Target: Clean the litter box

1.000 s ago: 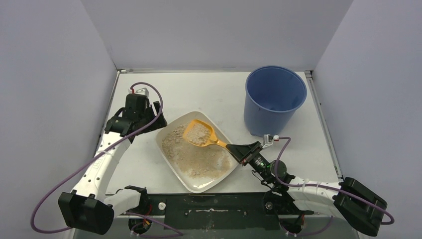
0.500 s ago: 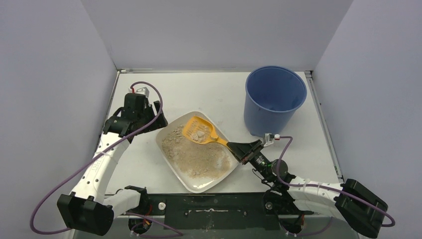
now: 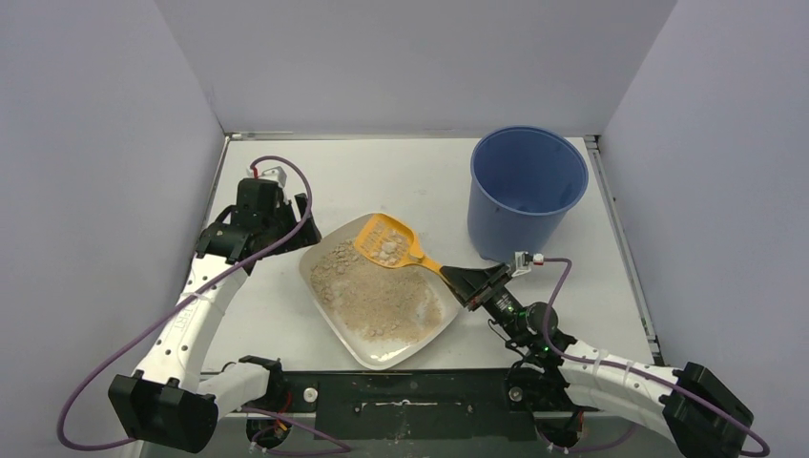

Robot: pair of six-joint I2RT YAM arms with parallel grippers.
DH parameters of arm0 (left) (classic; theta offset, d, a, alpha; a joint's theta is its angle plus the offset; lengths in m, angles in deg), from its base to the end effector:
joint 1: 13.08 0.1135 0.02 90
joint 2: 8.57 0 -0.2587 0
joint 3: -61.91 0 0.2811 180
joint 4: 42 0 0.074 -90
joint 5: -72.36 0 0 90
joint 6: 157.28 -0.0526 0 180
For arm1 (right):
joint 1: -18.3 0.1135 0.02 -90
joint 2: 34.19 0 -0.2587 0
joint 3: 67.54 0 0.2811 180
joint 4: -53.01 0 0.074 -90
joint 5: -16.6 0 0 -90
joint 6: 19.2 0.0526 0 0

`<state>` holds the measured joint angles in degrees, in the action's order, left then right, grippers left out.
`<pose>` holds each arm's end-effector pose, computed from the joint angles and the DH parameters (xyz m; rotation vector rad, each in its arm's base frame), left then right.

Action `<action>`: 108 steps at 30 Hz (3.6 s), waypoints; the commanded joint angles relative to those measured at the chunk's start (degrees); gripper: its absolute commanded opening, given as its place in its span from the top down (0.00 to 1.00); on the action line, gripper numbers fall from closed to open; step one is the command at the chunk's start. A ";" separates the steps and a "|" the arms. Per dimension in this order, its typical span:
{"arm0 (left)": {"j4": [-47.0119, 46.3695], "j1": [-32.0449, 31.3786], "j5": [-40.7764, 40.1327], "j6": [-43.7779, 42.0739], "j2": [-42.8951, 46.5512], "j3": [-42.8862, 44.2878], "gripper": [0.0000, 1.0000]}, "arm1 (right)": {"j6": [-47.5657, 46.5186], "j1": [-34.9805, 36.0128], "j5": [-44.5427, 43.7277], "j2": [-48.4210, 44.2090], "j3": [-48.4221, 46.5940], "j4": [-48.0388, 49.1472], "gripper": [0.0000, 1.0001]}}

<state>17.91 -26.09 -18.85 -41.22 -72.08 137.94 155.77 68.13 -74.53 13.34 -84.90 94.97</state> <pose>0.2582 -0.0585 0.3128 -0.2847 2.4014 -0.2913 0.1377 0.1615 0.1889 0.5237 1.5869 1.8915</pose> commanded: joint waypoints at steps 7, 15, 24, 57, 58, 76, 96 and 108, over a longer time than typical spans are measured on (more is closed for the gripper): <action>-0.35 0.25 0.08 -1.55 0.75 2.73 0.28 | 2.93 -1.22 -3.78 -4.62 2.08 -3.14 1.00; -0.68 0.20 1.05 -1.02 1.02 1.90 0.28 | 0.19 -1.73 0.08 -2.63 -0.49 -2.00 1.00; -0.74 0.19 0.86 -1.19 1.61 1.19 0.28 | -1.70 -1.63 1.30 -3.50 -4.17 -2.50 1.00; -2.76 0.25 1.21 -1.90 1.32 -0.13 0.28 | -40.03 -1.94 -37.81 -23.80 -41.11 -56.22 1.00; -2.84 0.24 1.21 -1.89 1.35 -0.22 0.27 | -42.57 -1.99 -38.75 -23.46 -42.18 -58.03 1.00; -2.18 0.12 5.03 -1.78 1.89 -2.88 0.26 | -81.27 -1.92 -46.85 -11.99 -55.56 -75.96 1.00; -0.06 -0.08 5.03 2.74 6.17 -9.57 0.27 | -128.50 -1.92 -41.13 -1.64 -63.10 -84.08 1.00; 0.06 -2.52 4.85 7.20 7.65 -15.27 0.27 | -115.84 -1.91 -22.93 3.19 -77.85 -83.37 1.00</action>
<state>18.22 -27.54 -13.67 -36.69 -65.54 123.43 31.95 66.34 -107.88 16.36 -157.38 9.36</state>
